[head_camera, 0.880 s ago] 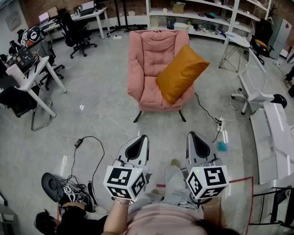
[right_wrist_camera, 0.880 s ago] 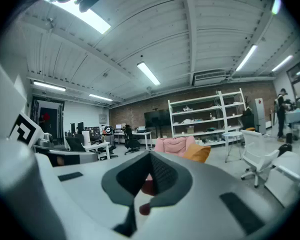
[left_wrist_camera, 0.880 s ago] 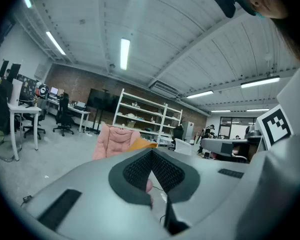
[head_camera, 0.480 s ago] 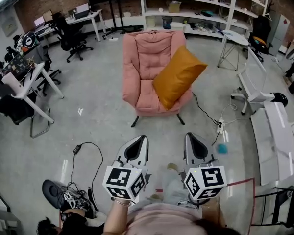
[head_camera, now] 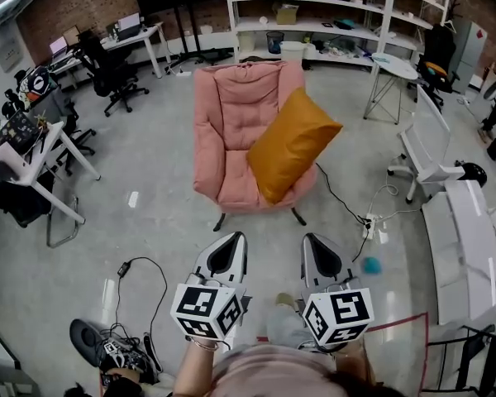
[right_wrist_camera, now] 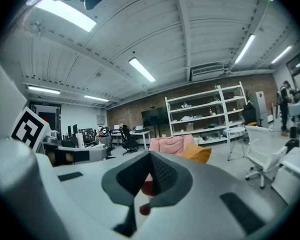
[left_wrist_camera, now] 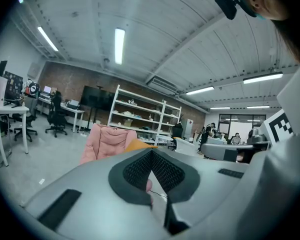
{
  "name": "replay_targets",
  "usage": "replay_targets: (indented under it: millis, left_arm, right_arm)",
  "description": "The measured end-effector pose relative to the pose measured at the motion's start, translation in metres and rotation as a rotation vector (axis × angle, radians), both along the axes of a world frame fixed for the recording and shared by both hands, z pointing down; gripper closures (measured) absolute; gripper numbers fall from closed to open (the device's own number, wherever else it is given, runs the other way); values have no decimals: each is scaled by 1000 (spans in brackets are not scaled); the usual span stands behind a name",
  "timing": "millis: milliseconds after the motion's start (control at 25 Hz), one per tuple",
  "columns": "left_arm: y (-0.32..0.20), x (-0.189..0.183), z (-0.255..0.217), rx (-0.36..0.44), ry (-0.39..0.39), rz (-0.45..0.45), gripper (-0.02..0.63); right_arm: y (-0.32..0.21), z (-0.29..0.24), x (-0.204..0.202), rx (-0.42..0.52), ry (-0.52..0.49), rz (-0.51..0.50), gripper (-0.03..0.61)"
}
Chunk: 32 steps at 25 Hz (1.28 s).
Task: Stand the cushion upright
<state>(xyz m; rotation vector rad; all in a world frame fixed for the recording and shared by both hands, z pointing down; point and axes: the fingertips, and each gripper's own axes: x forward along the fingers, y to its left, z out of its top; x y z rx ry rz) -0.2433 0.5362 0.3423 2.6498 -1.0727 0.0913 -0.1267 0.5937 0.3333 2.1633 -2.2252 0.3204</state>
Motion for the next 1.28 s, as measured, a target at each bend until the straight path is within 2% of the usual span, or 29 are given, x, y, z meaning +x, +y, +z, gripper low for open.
replay_targets:
  millis: [600, 920, 1280]
  left_arm:
    - [-59, 87, 2, 8, -11, -49, 621]
    - [-72, 100, 7, -7, -24, -75, 621]
    - [-96, 111, 7, 1, -9, -75, 621]
  right_arm:
    - [-61, 4, 91, 15, -51, -41, 565]
    - [-79, 10, 105, 13, -72, -66, 565]
    - [-99, 16, 124, 10, -93, -38, 565]
